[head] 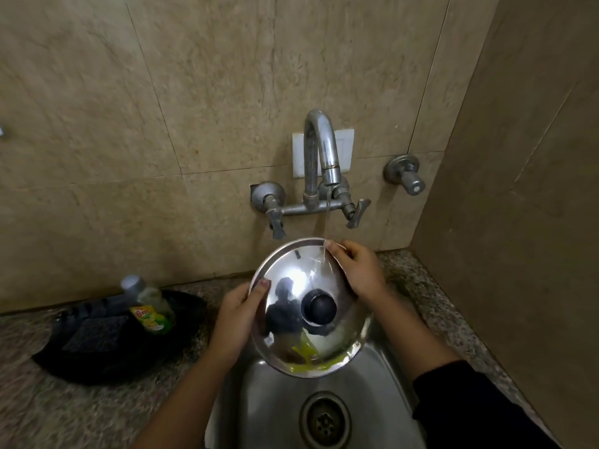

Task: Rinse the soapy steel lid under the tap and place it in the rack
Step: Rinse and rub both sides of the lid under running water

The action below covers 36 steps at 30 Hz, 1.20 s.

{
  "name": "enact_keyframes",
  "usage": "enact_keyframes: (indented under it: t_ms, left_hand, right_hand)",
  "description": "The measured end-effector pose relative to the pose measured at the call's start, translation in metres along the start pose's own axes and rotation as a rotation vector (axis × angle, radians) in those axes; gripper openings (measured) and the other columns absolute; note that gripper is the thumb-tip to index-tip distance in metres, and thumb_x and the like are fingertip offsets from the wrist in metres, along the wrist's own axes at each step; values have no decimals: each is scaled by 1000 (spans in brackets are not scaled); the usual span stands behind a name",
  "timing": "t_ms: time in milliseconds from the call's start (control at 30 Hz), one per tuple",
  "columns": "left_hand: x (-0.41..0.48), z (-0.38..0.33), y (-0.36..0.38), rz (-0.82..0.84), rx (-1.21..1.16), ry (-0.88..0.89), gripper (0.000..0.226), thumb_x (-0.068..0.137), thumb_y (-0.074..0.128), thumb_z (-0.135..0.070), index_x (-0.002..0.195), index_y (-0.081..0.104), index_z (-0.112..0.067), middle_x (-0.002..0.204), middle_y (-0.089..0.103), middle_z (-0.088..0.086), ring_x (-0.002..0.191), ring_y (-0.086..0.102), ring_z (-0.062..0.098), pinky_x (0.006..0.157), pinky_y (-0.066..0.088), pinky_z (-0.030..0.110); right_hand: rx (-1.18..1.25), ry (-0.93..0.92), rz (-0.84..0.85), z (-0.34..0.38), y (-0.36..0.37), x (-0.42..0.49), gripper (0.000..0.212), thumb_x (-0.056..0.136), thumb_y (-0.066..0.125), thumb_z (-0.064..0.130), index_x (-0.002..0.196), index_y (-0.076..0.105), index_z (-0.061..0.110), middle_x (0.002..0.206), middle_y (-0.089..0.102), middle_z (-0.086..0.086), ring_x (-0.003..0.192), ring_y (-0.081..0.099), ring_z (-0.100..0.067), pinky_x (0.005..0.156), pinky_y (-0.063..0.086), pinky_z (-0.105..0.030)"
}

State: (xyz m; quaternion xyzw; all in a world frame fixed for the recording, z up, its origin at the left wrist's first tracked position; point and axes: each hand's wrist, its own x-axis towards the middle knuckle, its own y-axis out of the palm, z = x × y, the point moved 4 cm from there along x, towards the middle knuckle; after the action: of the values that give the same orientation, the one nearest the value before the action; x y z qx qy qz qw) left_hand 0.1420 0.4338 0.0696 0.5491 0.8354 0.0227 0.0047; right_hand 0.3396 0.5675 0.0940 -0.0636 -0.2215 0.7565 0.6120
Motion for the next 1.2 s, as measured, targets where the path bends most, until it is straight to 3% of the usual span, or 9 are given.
enact_keyframes:
  t_ms: [100, 200, 300, 367, 467, 567, 933, 1067, 1200]
  left_hand:
    - [12, -11, 6, 94, 132, -45, 48, 81, 62, -54, 78, 71, -7, 69, 70, 6, 63, 64, 14, 60, 50, 26]
    - [20, -22, 13, -44, 257, -21, 44, 87, 60, -44, 71, 71, -5, 62, 70, 4, 58, 61, 12, 55, 48, 22]
    - [13, -15, 6, -175, 131, -88, 37, 88, 61, -38, 77, 73, -5, 74, 72, 12, 67, 64, 20, 65, 50, 30]
    - [7, -5, -3, -300, 50, -146, 34, 89, 61, -38, 75, 71, -9, 74, 71, 7, 67, 63, 18, 60, 49, 27]
    - [-2, 9, -9, -477, -90, -243, 34, 91, 58, -37, 69, 66, -12, 68, 67, 4, 63, 61, 17, 54, 45, 25]
    - [-9, 20, -7, -564, -137, -319, 39, 92, 55, -38, 66, 63, -10, 66, 65, 6, 62, 60, 20, 57, 45, 27]
    - [-8, 10, 29, -597, -163, -259, 38, 94, 52, -37, 70, 66, -11, 58, 65, 1, 49, 61, 13, 39, 42, 14]
    - [-6, 3, 49, -494, -37, -156, 37, 94, 51, -37, 73, 67, -12, 68, 68, 7, 63, 65, 21, 56, 49, 26]
    - [-7, -14, 57, -498, 115, 57, 38, 95, 50, -36, 60, 62, -24, 57, 63, -5, 55, 60, 11, 50, 43, 23]
  right_hand:
    - [-334, -64, 70, 17, 9, 3, 65, 69, 43, 84, 71, 64, 23, 63, 65, 5, 61, 61, -9, 60, 49, -31]
    - [-482, -254, 160, 44, 29, 3, 51, 79, 46, 73, 66, 56, 25, 60, 58, 8, 60, 56, -7, 54, 40, -28]
    - [-593, -510, 184, 49, 33, -7, 30, 97, 43, 46, 112, 59, 26, 113, 63, 2, 108, 57, -19, 85, 42, -35]
    - [-633, -531, 205, 28, 26, -24, 45, 101, 35, 38, 144, 36, 28, 150, 40, 6, 139, 32, -11, 108, 25, -35]
    - [-627, -428, 194, -8, 30, -73, 54, 100, 25, 39, 152, 17, 26, 160, 12, 9, 147, 5, -7, 120, 8, -37]
    - [-672, -436, 260, -26, 47, -99, 58, 99, 22, 42, 152, 11, 22, 159, -2, 9, 147, -5, -5, 121, 1, -33]
    - [-362, -188, 40, -2, 48, -83, 66, 90, 38, 35, 151, 18, 21, 157, 26, -5, 144, 21, -21, 118, 19, -39]
    - [-515, -242, -157, 10, 33, -65, 33, 95, 41, 40, 121, 55, 25, 125, 52, -5, 113, 49, -22, 94, 44, -35]
    - [-521, -182, -261, 19, 24, -44, 23, 93, 40, 26, 96, 60, 14, 98, 61, -6, 84, 58, -20, 69, 49, -33]
